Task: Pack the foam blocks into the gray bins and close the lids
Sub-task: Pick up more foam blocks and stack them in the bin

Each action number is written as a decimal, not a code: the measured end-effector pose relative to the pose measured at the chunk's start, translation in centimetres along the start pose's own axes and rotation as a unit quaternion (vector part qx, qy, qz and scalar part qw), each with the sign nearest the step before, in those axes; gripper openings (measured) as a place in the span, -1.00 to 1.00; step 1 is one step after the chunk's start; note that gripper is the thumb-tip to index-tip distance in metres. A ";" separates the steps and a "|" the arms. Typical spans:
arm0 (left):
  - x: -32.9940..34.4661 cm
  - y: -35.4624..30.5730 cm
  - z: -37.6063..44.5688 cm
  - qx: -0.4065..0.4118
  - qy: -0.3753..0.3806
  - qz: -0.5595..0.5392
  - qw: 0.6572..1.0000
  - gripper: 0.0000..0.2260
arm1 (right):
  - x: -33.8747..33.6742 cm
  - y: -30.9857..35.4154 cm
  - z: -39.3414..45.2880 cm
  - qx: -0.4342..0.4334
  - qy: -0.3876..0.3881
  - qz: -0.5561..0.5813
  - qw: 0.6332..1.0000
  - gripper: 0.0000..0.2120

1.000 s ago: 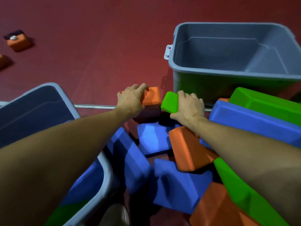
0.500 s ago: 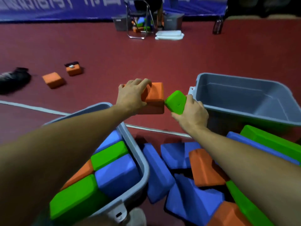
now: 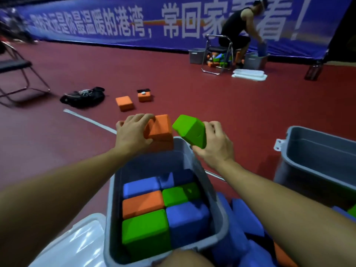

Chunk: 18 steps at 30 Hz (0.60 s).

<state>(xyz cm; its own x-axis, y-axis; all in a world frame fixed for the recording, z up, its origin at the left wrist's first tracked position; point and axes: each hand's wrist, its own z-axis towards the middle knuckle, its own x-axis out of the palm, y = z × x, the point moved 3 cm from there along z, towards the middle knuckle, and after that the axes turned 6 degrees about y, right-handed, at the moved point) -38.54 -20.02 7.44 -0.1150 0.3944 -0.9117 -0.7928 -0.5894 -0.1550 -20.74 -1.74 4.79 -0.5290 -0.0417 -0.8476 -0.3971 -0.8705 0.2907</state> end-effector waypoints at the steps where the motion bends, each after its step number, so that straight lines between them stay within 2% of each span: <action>1: 0.2 1.3 -0.3 -0.011 0.003 0.001 1.000 -0.36 | 0.9 0.8 0.4 -0.019 0.012 -0.001 1.000 -0.25; 11: 6.0 8.7 -1.3 -0.051 0.058 -0.002 0.997 -0.37 | 8.6 2.0 3.9 -0.111 0.117 -0.010 0.987 -0.13; 14: 8.4 9.6 -1.6 -0.058 0.080 0.002 0.995 -0.35 | 10.9 1.5 4.6 -0.142 0.114 0.006 0.983 -0.17; 18: 11.5 10.3 -2.2 -0.060 0.110 0.017 0.992 -0.33 | 14.0 1.7 4.9 -0.169 0.130 -0.086 0.973 -0.26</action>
<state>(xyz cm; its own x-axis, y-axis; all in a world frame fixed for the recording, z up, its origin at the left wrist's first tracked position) -46.71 -23.17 -5.48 0.0035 0.2179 -0.9760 -0.7122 -0.6846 -0.1554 -32.46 -1.45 -4.38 -0.2517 0.0335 -0.9672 -0.1706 -0.9853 0.0103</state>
